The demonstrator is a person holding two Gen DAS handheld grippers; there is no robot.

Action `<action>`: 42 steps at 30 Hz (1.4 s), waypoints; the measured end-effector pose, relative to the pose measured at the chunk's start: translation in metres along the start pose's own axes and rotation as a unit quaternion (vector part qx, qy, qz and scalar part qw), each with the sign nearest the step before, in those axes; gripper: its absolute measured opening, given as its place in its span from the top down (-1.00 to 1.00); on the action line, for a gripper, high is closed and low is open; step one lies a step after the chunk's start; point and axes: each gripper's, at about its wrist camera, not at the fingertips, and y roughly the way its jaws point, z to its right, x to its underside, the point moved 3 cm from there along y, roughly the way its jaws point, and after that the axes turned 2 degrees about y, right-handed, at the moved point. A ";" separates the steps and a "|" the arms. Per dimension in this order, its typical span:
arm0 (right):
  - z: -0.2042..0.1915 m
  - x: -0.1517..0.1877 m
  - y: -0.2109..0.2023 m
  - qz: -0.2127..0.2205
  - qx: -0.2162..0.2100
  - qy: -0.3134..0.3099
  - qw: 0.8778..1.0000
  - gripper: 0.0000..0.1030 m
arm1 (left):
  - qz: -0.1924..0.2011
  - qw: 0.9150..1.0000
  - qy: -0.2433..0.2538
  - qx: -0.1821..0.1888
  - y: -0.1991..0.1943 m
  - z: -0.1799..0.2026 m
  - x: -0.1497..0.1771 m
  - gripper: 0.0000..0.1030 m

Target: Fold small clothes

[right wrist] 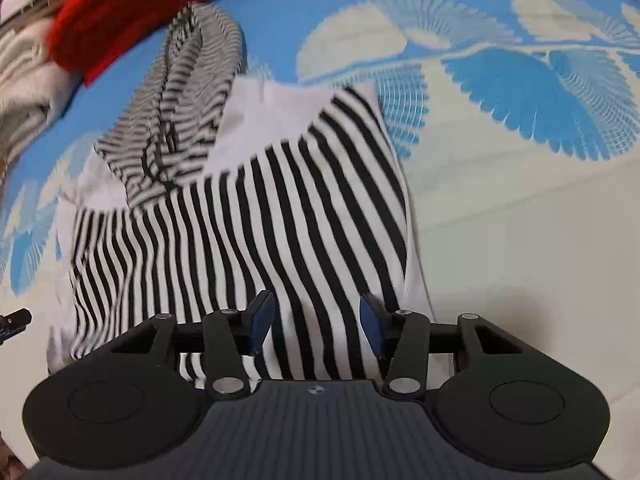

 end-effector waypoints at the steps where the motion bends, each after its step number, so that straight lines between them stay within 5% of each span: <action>1: 0.000 -0.001 0.000 0.004 0.000 0.002 1.000 0.01 | -0.005 1.000 0.003 0.031 0.002 0.004 0.001 0.66; 4: 0.006 0.002 0.012 -0.010 0.013 0.008 1.000 0.00 | -0.062 0.995 0.004 0.077 0.027 0.012 0.016 0.61; 6: 0.009 0.003 0.017 -0.016 0.016 0.015 1.000 0.00 | -0.125 0.991 0.001 0.045 0.051 0.004 0.031 0.61; 12: 0.003 -0.002 0.007 -0.003 0.020 -0.005 1.000 -0.08 | -0.064 0.996 0.013 0.056 0.030 0.011 0.016 0.46; 16: 0.014 -0.002 0.013 -0.019 0.018 0.021 0.999 -0.07 | -0.126 0.991 0.016 0.034 0.050 0.016 0.031 0.41; 19: 0.008 -0.008 -0.002 0.000 0.009 0.020 1.000 -0.07 | -0.080 0.996 0.042 0.015 0.034 0.027 0.017 0.41; 23: 0.001 -0.019 -0.019 0.038 0.019 -0.017 0.999 -0.08 | 0.011 0.996 0.064 0.055 -0.008 0.044 -0.013 0.41; 28: 0.002 -0.031 -0.031 0.076 0.057 -0.062 0.994 -0.08 | 0.057 0.991 0.103 0.069 -0.008 0.070 -0.054 0.43; 34: 0.004 -0.038 -0.041 0.109 0.088 -0.116 0.983 -0.08 | 0.080 0.985 0.135 0.066 0.061 0.109 -0.127 0.62; 42: 0.032 -0.043 -0.036 0.107 0.136 -0.143 0.975 -0.07 | 0.062 0.991 0.105 0.060 0.184 0.143 -0.213 0.65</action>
